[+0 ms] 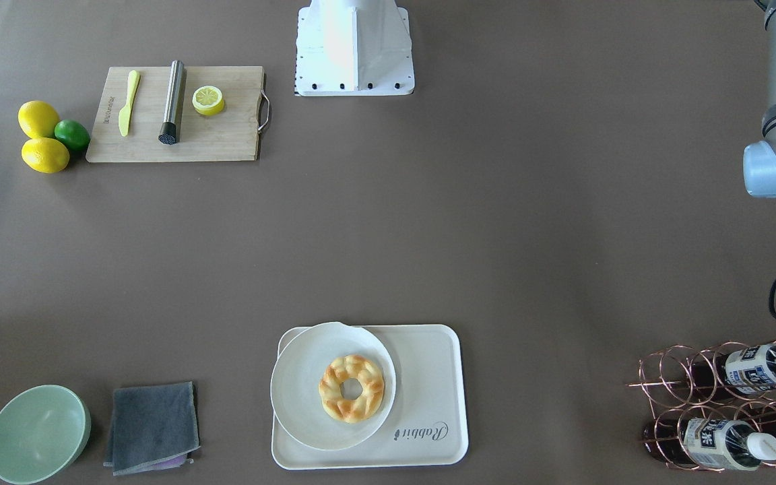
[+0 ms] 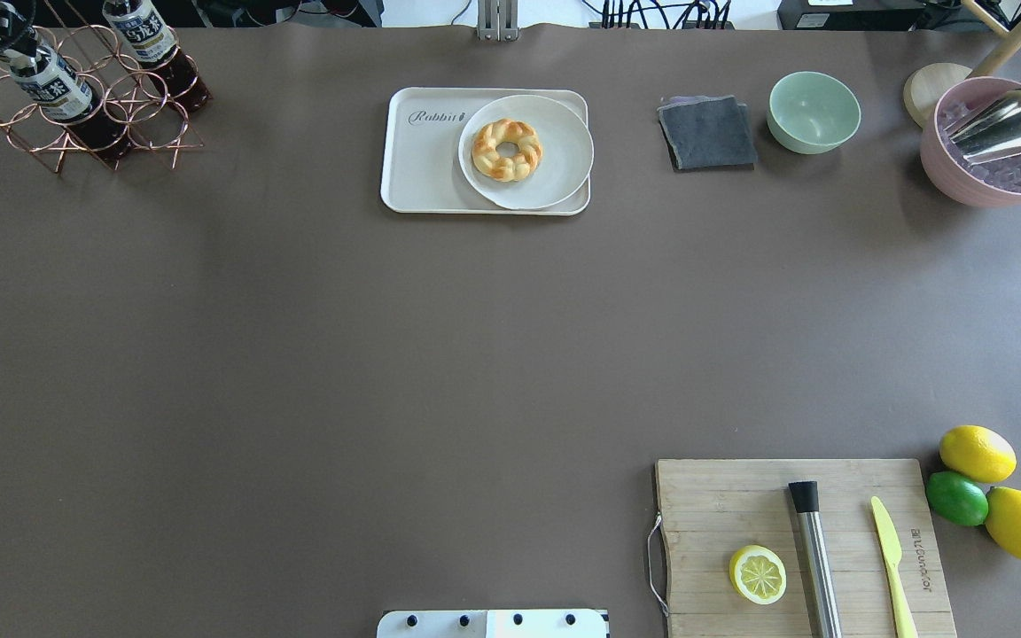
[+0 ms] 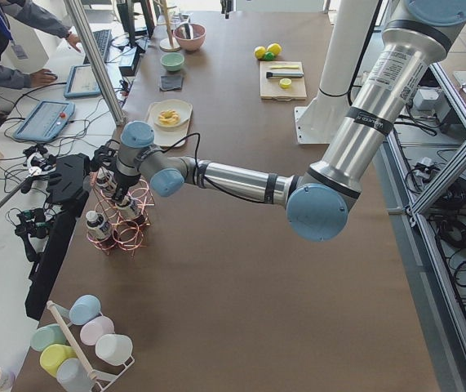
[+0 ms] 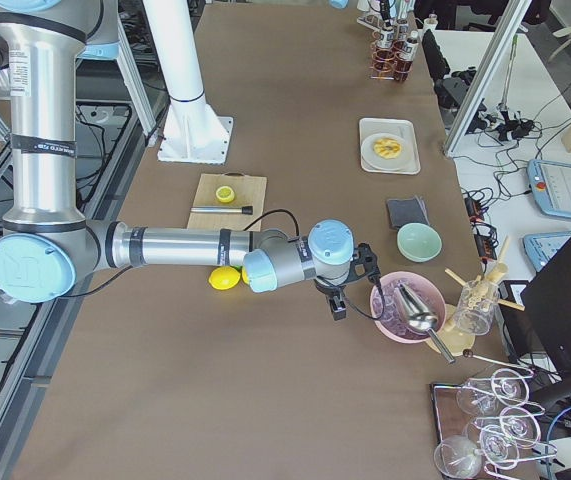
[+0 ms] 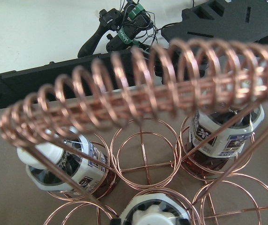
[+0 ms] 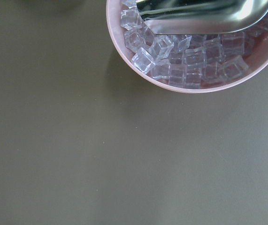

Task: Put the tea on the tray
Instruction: 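Reach the left gripper down to a dark bottle in the copper rack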

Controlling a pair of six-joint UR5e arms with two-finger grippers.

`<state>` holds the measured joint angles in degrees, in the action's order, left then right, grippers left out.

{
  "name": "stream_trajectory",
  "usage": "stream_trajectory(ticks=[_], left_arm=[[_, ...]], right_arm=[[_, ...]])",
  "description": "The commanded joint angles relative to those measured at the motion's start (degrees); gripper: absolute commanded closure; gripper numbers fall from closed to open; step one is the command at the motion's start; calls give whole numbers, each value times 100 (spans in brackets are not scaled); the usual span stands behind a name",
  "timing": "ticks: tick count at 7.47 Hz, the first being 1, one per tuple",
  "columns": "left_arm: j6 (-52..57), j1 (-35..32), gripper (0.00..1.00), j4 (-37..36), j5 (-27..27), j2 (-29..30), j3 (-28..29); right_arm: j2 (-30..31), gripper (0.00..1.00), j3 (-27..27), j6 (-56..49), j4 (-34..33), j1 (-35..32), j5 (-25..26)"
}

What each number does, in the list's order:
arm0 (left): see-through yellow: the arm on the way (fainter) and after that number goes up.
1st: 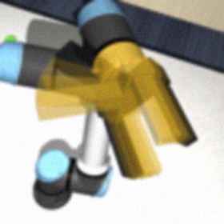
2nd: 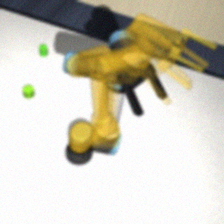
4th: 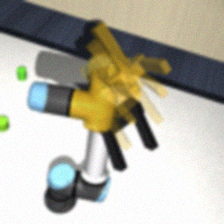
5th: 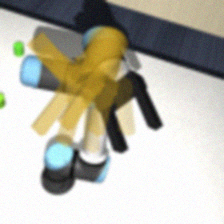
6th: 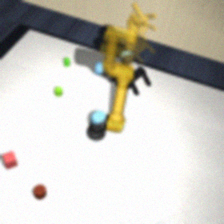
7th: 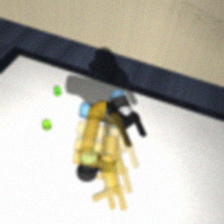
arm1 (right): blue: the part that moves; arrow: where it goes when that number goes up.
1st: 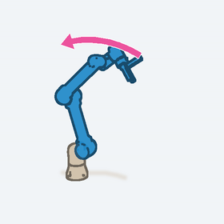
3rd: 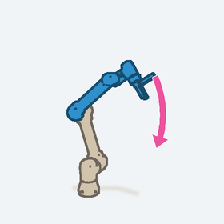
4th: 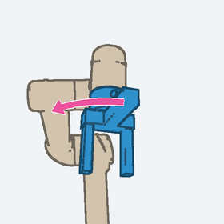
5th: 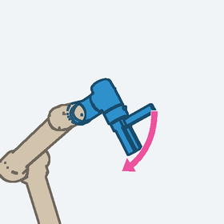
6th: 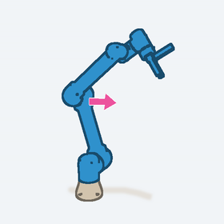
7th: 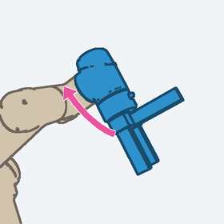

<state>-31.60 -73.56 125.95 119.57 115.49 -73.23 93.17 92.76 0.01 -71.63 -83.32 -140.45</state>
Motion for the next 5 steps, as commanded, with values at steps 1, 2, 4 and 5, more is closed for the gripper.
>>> stream_trajectory(ticks=[1,2,4,5], left_arm=[[-170,-9,100,-44,5,69,19],[-162,-79,100,-44,5,87,10],[-145,-525,100,-70,127,271,-86],[-145,-719,100,-201,424,298,-208]], right_arm=[[69,1,58,-18,0,0,9],[139,1,40,25,313,0,9],[210,1,49,322,624,0,9],[210,1,49,324,624,0,9]])
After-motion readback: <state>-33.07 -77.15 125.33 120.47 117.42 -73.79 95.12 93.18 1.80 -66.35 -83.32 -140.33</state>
